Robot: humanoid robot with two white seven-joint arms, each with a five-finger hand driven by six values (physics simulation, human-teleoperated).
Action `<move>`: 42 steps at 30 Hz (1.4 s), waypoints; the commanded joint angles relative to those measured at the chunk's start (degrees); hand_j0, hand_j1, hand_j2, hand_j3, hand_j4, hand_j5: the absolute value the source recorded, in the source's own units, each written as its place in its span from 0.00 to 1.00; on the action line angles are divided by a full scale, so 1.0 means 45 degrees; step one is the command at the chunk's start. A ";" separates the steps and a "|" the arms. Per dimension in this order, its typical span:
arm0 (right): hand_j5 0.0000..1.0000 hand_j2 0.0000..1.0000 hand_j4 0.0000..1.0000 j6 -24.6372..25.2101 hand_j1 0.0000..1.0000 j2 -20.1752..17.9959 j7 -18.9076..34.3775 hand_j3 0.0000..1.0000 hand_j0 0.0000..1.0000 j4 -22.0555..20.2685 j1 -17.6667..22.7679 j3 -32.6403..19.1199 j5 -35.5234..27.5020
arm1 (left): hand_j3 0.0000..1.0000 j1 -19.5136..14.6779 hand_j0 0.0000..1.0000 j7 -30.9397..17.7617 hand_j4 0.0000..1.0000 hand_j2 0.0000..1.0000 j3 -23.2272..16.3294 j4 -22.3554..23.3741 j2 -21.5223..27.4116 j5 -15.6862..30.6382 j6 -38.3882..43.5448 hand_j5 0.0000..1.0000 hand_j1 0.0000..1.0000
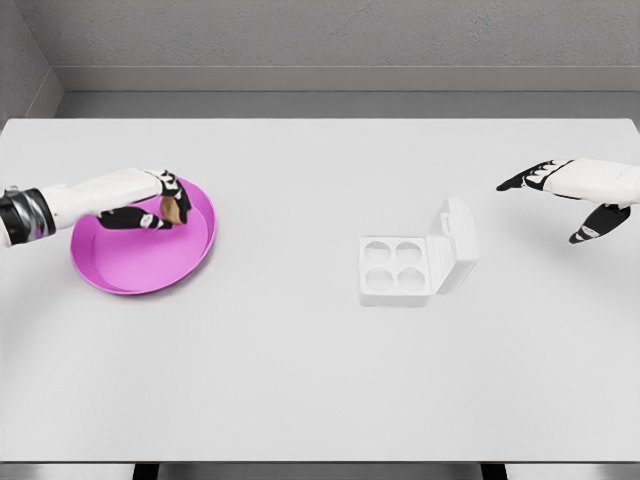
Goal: Pack egg into the box and close the box lid
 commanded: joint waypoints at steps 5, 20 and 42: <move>1.00 1.00 1.00 0.0032 1.00 -0.0024 -0.0005 1.00 1.00 -0.0003 0.0000 -0.0008 -0.0063 | 0.37 0.0000 0.37 0.0001 0.37 0.37 0.0009 -0.0655 -0.0031 0.0367 0.0045 0.37 0.37; 1.00 1.00 1.00 0.0032 1.00 -0.0024 -0.0005 1.00 1.00 -0.0003 0.0039 0.0012 -0.0063 | 0.36 -0.0039 0.36 0.0001 0.36 0.36 -0.0303 -0.1632 -0.0480 0.0328 0.0045 0.36 0.36; 1.00 1.00 1.00 0.0032 1.00 -0.0024 -0.0005 1.00 1.00 -0.0003 0.0000 0.0012 -0.0063 | 0.36 -0.0059 0.36 -0.0018 0.36 0.36 -0.0499 -0.2003 -0.2062 0.0074 0.0045 0.36 0.36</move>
